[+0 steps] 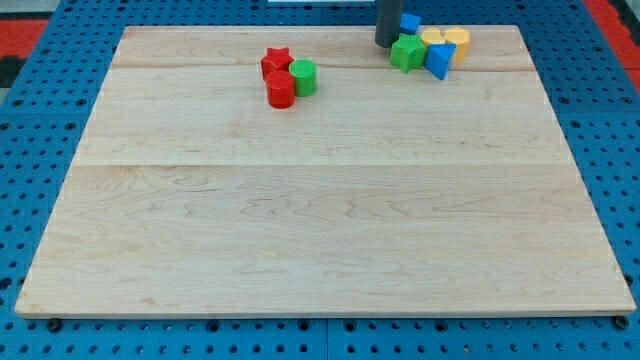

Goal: Move the blue triangle into the green star and yellow heart

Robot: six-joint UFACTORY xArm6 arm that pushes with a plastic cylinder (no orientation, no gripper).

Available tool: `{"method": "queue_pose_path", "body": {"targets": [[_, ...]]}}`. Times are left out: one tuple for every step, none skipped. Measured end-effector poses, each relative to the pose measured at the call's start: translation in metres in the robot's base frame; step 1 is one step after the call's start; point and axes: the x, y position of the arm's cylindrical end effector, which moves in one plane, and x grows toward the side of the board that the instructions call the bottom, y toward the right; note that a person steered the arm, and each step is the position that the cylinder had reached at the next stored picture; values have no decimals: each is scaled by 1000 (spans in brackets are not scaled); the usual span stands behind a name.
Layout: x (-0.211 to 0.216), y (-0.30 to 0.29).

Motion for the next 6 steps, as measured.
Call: {"method": "queue_pose_path", "body": {"targets": [[31,14],[67,14],[104,15],[120,48],[109,103],[78,133]]}}
